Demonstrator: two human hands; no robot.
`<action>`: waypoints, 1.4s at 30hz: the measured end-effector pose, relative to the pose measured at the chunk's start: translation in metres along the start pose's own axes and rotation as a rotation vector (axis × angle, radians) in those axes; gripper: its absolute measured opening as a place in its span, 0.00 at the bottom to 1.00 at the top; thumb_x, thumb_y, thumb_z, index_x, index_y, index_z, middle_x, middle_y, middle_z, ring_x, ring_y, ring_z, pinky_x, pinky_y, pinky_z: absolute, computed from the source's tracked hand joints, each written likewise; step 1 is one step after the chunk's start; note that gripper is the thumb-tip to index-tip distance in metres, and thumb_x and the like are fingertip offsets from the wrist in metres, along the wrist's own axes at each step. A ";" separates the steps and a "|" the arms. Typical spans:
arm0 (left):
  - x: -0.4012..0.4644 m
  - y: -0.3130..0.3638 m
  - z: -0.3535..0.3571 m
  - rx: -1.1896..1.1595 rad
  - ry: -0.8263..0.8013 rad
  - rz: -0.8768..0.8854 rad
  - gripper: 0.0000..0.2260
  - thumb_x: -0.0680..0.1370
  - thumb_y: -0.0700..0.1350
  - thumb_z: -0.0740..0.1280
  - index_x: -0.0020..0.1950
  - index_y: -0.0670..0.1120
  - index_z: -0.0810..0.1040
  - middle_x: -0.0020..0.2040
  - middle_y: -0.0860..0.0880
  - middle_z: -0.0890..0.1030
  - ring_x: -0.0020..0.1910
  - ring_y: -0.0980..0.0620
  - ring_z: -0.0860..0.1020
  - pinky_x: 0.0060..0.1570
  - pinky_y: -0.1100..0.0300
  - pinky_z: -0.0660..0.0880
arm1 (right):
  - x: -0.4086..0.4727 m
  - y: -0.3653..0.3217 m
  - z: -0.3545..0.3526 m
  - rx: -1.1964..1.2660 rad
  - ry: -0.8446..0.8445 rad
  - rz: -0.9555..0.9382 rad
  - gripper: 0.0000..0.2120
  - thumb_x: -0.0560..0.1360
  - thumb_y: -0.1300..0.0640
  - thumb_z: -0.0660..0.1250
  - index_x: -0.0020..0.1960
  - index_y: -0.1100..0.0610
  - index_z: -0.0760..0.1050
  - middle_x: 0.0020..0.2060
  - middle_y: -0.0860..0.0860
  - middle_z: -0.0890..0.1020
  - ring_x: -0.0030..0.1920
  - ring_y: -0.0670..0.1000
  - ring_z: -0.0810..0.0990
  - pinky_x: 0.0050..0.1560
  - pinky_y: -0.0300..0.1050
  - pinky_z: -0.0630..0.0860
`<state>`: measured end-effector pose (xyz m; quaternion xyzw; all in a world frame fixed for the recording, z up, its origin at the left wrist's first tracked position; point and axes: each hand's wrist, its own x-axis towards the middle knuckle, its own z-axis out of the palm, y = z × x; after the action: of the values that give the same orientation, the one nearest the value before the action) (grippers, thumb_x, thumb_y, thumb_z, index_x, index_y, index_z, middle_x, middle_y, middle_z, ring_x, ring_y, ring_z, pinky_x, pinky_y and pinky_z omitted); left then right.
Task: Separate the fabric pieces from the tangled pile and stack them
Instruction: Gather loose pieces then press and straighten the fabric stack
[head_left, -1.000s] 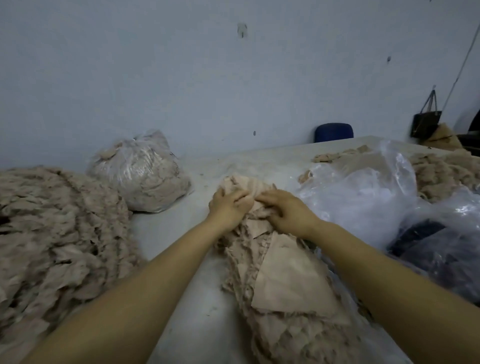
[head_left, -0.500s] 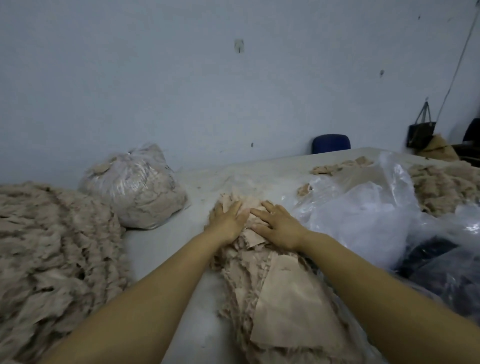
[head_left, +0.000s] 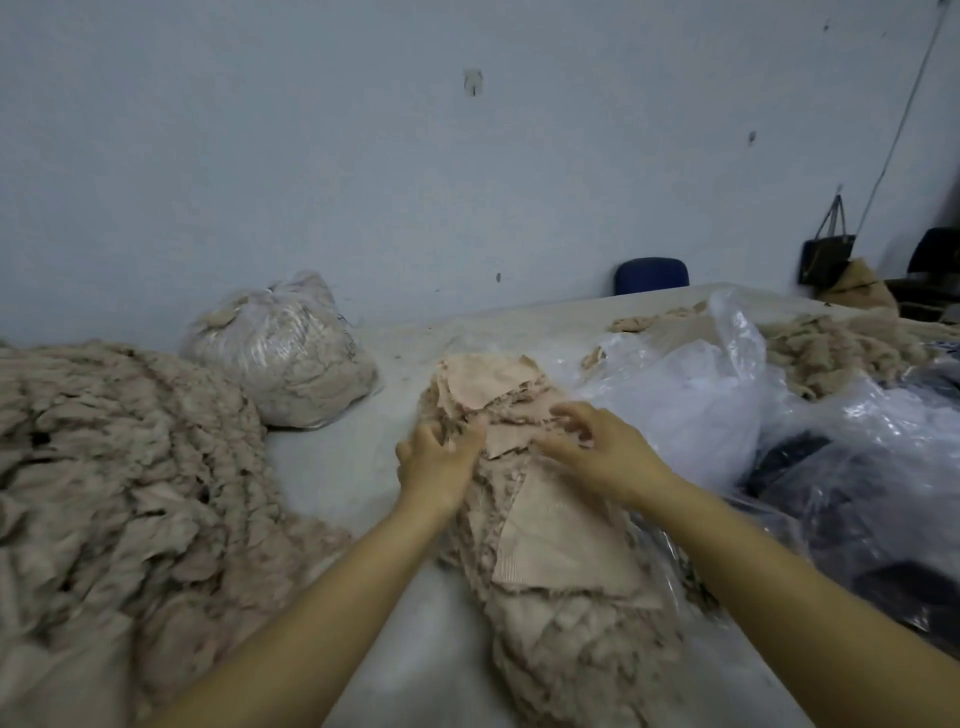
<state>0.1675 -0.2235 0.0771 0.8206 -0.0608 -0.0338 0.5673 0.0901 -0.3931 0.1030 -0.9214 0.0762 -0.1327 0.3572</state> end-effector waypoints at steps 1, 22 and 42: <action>-0.016 -0.009 0.002 -0.005 -0.082 -0.070 0.35 0.71 0.65 0.66 0.69 0.46 0.64 0.69 0.44 0.62 0.66 0.43 0.67 0.65 0.48 0.69 | -0.014 0.003 0.000 0.030 -0.065 0.093 0.32 0.74 0.36 0.64 0.73 0.50 0.65 0.68 0.52 0.72 0.64 0.51 0.73 0.62 0.45 0.70; -0.101 -0.024 0.013 -0.634 -0.396 -0.507 0.41 0.67 0.68 0.68 0.74 0.57 0.57 0.66 0.48 0.74 0.60 0.44 0.76 0.57 0.42 0.75 | -0.024 0.003 0.021 0.310 0.145 0.382 0.25 0.80 0.38 0.52 0.57 0.57 0.75 0.49 0.55 0.80 0.49 0.56 0.79 0.50 0.46 0.74; -0.108 -0.139 -0.138 1.005 -0.049 0.358 0.24 0.77 0.55 0.58 0.71 0.48 0.66 0.73 0.45 0.62 0.72 0.47 0.60 0.70 0.54 0.55 | -0.142 -0.056 0.180 0.028 -0.122 -0.340 0.22 0.82 0.49 0.56 0.74 0.52 0.61 0.75 0.49 0.57 0.76 0.47 0.51 0.74 0.37 0.46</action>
<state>0.0867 -0.0322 -0.0056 0.9669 -0.2215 0.0777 0.0998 0.0112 -0.2037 -0.0142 -0.9223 -0.1042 -0.1363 0.3464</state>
